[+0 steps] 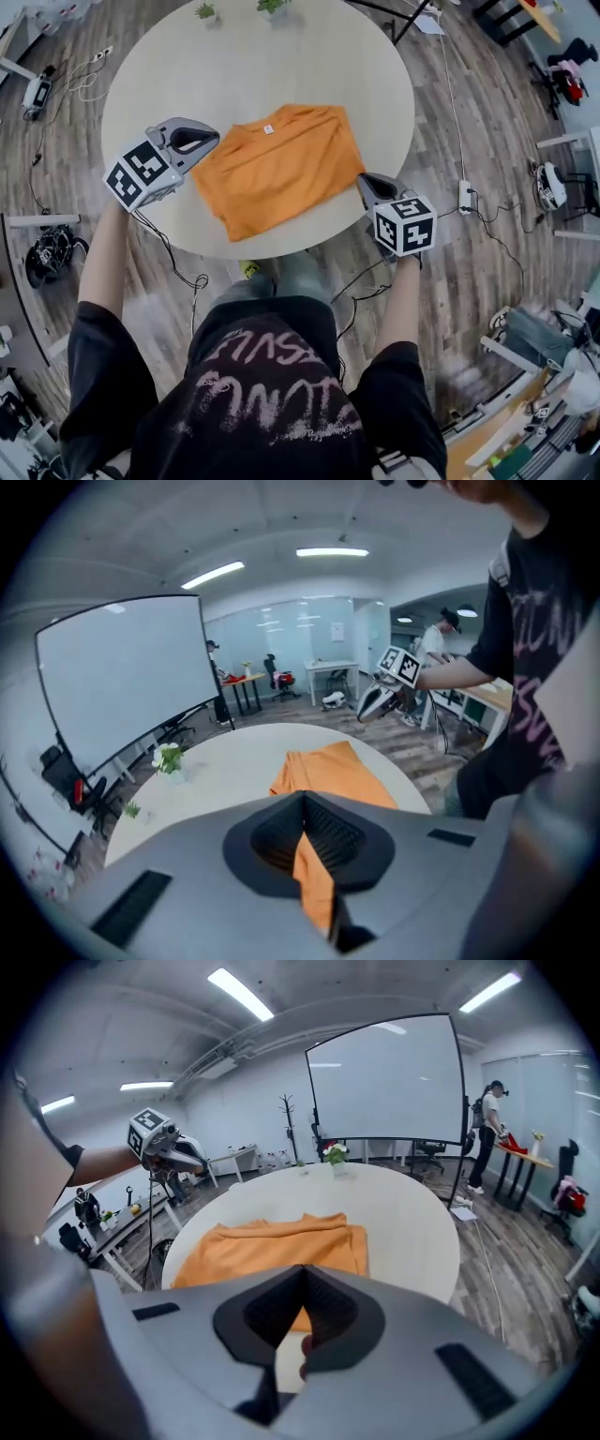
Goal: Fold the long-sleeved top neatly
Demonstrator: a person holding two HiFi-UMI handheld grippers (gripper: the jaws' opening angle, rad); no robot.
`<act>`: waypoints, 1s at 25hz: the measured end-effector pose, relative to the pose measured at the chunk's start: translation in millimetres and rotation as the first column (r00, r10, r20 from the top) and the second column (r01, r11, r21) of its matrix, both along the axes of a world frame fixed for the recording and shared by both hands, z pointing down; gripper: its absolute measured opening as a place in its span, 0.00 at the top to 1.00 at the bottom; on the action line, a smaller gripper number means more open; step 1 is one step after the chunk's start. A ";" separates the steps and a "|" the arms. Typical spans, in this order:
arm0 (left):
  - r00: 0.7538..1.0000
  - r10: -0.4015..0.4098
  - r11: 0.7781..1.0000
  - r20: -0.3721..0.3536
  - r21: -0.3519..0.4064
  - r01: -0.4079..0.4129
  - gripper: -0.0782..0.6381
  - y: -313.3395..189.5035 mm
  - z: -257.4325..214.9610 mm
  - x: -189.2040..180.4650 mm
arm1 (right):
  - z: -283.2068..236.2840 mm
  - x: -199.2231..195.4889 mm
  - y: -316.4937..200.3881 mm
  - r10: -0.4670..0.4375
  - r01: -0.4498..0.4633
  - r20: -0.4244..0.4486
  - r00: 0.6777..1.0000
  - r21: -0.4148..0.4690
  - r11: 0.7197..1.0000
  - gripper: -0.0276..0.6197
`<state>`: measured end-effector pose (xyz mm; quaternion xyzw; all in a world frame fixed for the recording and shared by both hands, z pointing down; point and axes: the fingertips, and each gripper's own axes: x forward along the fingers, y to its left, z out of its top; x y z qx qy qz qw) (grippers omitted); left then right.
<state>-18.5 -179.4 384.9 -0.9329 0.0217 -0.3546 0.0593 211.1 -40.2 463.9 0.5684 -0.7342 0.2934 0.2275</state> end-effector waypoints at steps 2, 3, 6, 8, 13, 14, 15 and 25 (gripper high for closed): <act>0.995 0.085 0.995 0.057 0.054 -0.088 0.88 4.1 -1.5 14.8 | 2.9 4.4 9.5 0.050 -0.050 0.004 0.999 0.001 0.999 0.95; 0.990 0.119 0.990 0.081 0.069 -0.125 0.88 5.0 -1.4 22.9 | 4.9 7.5 12.6 0.074 -0.074 0.005 0.997 0.001 0.997 0.95; 0.964 0.215 0.967 0.156 0.101 -0.232 0.88 5.0 2.6 49.8 | 14.3 16.2 17.7 0.143 -0.143 0.010 0.990 -0.005 0.990 0.95; 0.942 0.266 0.947 0.206 0.125 -0.295 0.88 3.6 8.8 69.6 | 22.8 24.4 16.8 0.173 -0.173 0.006 0.985 -0.013 0.985 0.95; 0.870 0.387 0.886 0.305 0.140 -0.443 0.88 -1.0 28.0 122.5 | 40.3 36.3 4.4 0.187 -0.186 0.020 0.982 -0.026 0.982 0.95; 0.855 0.409 0.873 0.319 0.137 -0.469 0.88 -2.3 31.8 133.8 | 43.5 38.9 1.1 0.186 -0.186 0.021 0.982 -0.030 0.982 0.95; 0.840 0.430 0.860 0.330 0.132 -0.492 0.87 -3.0 35.8 145.1 | 46.8 41.3 -2.2 0.187 -0.186 0.024 0.982 -0.033 0.982 0.94; 0.613 0.593 0.698 0.522 0.047 -0.715 0.68 -0.8 105.9 225.0 | 90.7 49.2 -22.1 0.166 -0.154 0.111 0.980 -0.108 0.982 0.74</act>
